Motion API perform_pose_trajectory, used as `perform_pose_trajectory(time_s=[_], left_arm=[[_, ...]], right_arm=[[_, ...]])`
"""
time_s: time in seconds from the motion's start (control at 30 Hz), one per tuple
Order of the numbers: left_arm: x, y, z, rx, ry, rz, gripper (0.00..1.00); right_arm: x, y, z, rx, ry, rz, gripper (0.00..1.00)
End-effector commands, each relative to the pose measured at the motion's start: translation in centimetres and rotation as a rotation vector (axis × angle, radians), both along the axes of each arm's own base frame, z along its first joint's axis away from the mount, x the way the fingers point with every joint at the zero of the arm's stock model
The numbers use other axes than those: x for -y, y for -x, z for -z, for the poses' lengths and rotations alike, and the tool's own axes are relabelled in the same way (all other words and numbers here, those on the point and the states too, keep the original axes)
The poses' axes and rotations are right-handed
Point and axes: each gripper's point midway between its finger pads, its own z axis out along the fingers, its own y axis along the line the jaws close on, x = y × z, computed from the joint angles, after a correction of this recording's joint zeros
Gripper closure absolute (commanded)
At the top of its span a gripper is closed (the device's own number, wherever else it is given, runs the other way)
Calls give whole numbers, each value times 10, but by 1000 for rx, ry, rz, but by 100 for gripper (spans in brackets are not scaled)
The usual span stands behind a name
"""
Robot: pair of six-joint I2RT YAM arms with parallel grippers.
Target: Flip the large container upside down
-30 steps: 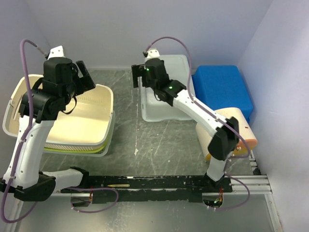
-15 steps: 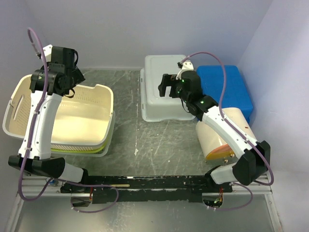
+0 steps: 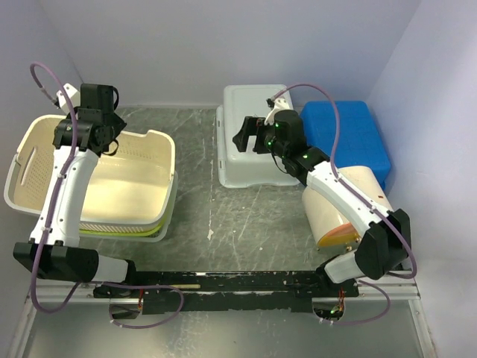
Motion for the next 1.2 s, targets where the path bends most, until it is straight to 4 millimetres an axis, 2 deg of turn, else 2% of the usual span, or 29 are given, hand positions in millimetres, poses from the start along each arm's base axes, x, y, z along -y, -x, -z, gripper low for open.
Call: perform_pose_trajectory(time_s=[0.0,0.07,0.13,0.27,0.37,0.47,0.57,0.6,0.63,0.8,1.0,1.07,1.17], left_arm=[[-5,-11,-2,91,37,-57,29],[-11,-10,8,76,41,-81,27],[-14,-1,22,76,73,-135,29],[-9,-1,41,144,106,-104,32],[-12,-1,49,98,108,-117,46],[-12,5,42,94,120,-126,60],[-4,13,11,219,149,-62,75],[-3,18,-6,278,153,-44,86],[-3,24,-17,307,153,-35,92],[7,39,-83,430,161,53,93],[58,43,-166,618,205,383,93],[75,45,-187,646,210,494,93],[105,41,-207,648,218,685,93]], right_arm=[[-5,-4,0,-8,-16,-1,0],[-4,-6,6,-21,-10,11,0],[-6,-8,11,-36,-13,10,0],[-11,-11,24,-82,-9,-1,0],[-12,-12,35,-110,6,-3,0],[-13,-14,37,-119,12,-2,0],[-18,-14,40,-131,12,-28,0],[-19,-15,40,-134,14,-32,0],[-19,-16,44,-145,26,-31,0],[-17,-22,42,-191,79,-14,1],[-9,-11,34,-187,69,3,1],[-4,-8,32,-185,68,17,1],[9,-5,19,-158,82,70,1]])
